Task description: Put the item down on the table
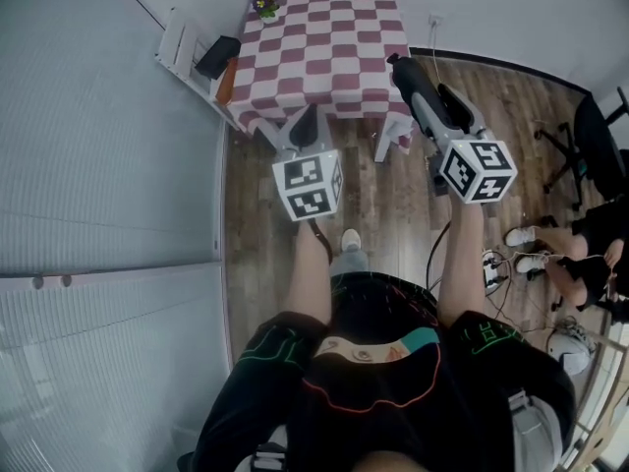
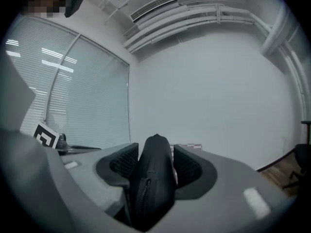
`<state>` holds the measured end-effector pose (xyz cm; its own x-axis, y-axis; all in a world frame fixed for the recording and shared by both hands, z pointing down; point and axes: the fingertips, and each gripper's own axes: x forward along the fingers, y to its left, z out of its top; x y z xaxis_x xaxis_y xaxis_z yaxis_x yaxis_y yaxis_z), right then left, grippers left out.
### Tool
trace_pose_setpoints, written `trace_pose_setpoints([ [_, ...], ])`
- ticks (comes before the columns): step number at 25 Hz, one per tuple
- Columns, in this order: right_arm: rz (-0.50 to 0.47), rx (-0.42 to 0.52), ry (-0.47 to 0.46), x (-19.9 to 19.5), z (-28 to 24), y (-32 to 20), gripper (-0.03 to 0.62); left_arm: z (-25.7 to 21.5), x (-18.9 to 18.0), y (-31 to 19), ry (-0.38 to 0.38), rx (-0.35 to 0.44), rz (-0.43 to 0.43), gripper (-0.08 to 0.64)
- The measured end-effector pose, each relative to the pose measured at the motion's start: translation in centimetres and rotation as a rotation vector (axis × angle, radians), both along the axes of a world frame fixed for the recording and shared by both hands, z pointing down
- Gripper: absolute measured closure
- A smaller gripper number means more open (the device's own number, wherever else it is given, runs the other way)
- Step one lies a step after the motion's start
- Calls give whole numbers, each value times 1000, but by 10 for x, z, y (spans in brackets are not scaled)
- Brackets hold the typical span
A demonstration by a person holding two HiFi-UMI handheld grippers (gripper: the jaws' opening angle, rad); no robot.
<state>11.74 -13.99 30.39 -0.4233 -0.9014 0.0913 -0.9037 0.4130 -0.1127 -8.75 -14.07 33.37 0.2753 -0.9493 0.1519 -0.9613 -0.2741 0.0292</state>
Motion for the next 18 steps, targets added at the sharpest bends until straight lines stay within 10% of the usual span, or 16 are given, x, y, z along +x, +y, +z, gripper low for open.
trace_pose_setpoints([
  [18, 48, -79, -5, -9, 41, -101, 361, 65, 5, -118, 72, -106, 60, 551],
])
